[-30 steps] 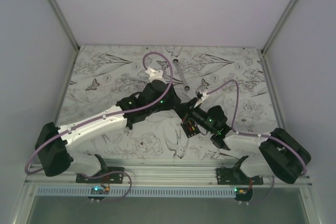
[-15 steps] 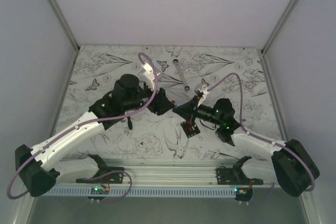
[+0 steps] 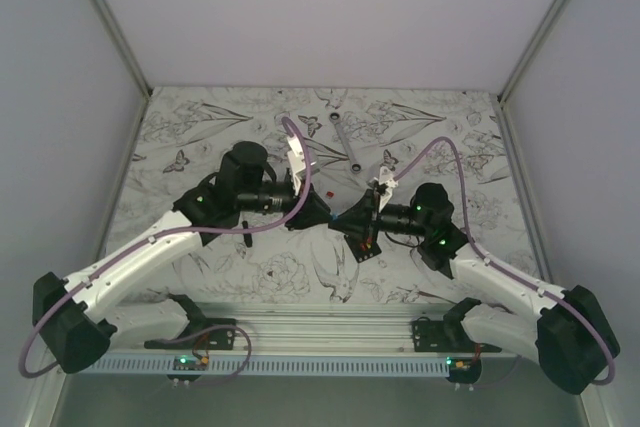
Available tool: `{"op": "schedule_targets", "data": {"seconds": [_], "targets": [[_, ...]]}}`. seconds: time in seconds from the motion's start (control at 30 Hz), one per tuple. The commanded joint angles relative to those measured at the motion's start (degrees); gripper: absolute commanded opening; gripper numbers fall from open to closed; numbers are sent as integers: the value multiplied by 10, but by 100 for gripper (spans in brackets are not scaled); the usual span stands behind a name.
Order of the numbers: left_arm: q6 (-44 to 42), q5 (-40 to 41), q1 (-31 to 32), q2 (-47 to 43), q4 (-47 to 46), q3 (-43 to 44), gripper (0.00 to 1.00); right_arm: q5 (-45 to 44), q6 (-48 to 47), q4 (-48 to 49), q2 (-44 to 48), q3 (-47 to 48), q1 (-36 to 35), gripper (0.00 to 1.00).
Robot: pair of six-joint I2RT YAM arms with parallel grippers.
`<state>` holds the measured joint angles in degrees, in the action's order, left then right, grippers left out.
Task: Snap on the fuse box
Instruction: Pick up the fuse from the center of the board.
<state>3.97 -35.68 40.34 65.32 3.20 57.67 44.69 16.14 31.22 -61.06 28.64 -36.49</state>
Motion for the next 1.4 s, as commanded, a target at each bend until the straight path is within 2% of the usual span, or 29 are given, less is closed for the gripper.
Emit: {"op": "schedule_targets", "data": {"seconds": [0.0,0.33,0.57,0.87,1.13,1.37], "targets": [[-26,-64,-4,7,2,4,26,25,-11,-15,6,21,4,0],[-32,-66,-4,24,2,0,25,36,-5,-9,6,23,4,0],[-39,-77,-4,29,3,-3,20,39,1,-1,5,23,4,0],[-38,-12,-4,26,3,-8,27,42,2,-4,8,22,4,0],[-41,-43,-5,23,3,-12,26,41,4,-2,10,22,4,0],[-44,-86,-5,35,2,-9,22,45,5,2,10,22,4,0]]}}
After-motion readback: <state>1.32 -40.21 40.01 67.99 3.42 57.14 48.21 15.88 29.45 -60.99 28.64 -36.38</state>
